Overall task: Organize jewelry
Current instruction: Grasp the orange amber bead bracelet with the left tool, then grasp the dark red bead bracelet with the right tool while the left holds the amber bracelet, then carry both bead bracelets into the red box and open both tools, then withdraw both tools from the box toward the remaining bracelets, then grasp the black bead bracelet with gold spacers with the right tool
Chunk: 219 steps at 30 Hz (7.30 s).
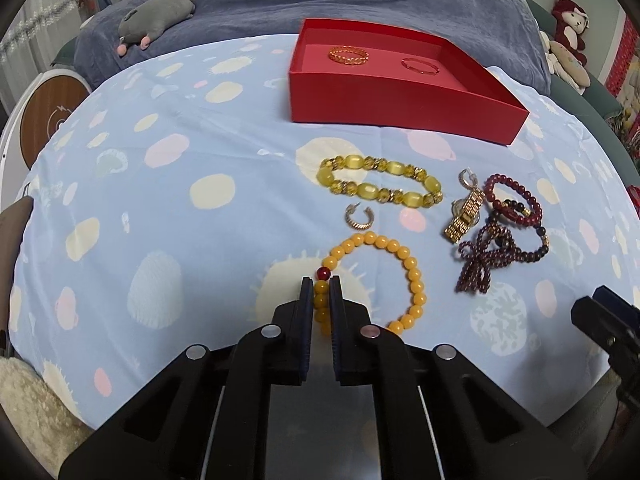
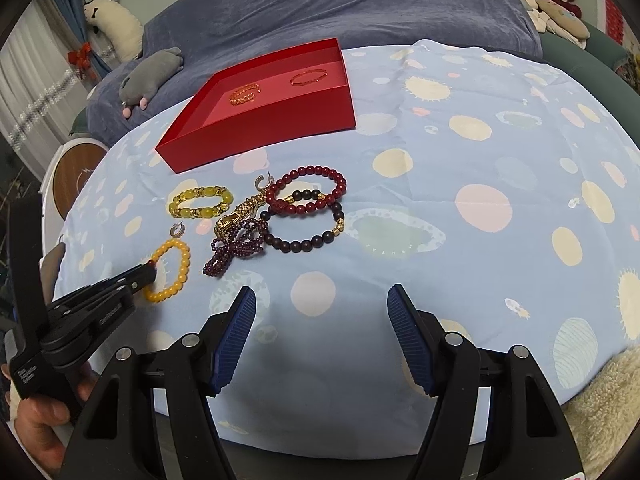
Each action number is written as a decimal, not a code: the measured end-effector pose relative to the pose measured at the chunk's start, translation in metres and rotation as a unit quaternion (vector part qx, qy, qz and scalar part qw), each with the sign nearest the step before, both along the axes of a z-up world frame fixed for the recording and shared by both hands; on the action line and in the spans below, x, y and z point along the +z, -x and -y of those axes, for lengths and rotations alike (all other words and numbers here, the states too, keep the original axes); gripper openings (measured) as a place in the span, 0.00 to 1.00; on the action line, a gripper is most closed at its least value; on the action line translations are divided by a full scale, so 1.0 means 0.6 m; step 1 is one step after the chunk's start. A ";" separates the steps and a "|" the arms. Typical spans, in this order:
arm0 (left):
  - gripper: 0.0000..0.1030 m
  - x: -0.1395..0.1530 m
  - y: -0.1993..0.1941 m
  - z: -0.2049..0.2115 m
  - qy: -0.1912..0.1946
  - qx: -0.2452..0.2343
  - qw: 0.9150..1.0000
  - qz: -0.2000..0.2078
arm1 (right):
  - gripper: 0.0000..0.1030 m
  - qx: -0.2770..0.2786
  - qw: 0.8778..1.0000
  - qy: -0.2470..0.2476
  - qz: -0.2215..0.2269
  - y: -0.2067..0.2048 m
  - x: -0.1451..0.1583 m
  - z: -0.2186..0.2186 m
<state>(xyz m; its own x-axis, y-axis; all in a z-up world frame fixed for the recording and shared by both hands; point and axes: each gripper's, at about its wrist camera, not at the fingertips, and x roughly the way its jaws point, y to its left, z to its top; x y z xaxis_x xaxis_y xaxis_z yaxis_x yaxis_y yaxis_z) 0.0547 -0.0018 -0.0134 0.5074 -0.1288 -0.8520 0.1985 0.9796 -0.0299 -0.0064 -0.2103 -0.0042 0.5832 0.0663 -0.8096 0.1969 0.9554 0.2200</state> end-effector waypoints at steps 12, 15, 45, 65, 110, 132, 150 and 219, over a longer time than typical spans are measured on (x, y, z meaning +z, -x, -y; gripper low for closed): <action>0.08 0.000 0.023 -0.027 0.008 0.013 1.000 0.002 | 0.64 0.003 1.000 -0.004 0.005 -0.019 0.004 -0.004; 0.08 -0.001 0.023 -0.031 0.015 0.013 1.000 0.002 | 0.64 0.003 1.000 0.000 0.008 -0.038 0.008 -0.003; 0.08 -0.001 0.016 -0.033 0.025 0.015 1.000 0.002 | 0.08 0.010 0.999 0.019 -0.030 -0.166 -0.029 0.016; 0.08 0.001 0.016 -0.037 0.036 0.023 0.999 -0.003 | 0.07 -0.003 0.999 -0.043 -0.019 -0.021 -0.006 0.023; 0.07 0.212 -0.221 0.066 0.117 -0.057 0.989 0.073 | 0.07 0.039 0.993 -0.062 0.092 -0.265 0.183 0.057; 0.53 0.087 -0.369 0.096 0.086 0.000 0.995 0.043 | 0.31 0.007 0.999 -0.025 0.043 -0.439 0.075 0.075; 0.57 0.103 -0.194 -0.008 0.074 0.030 0.996 0.042 | 0.36 0.005 0.998 -0.016 0.056 -0.221 0.104 0.061; 0.45 -0.005 -0.144 0.021 0.026 0.035 0.999 -0.002 | 0.07 -0.002 0.999 -0.031 -0.033 -0.060 -0.039 0.021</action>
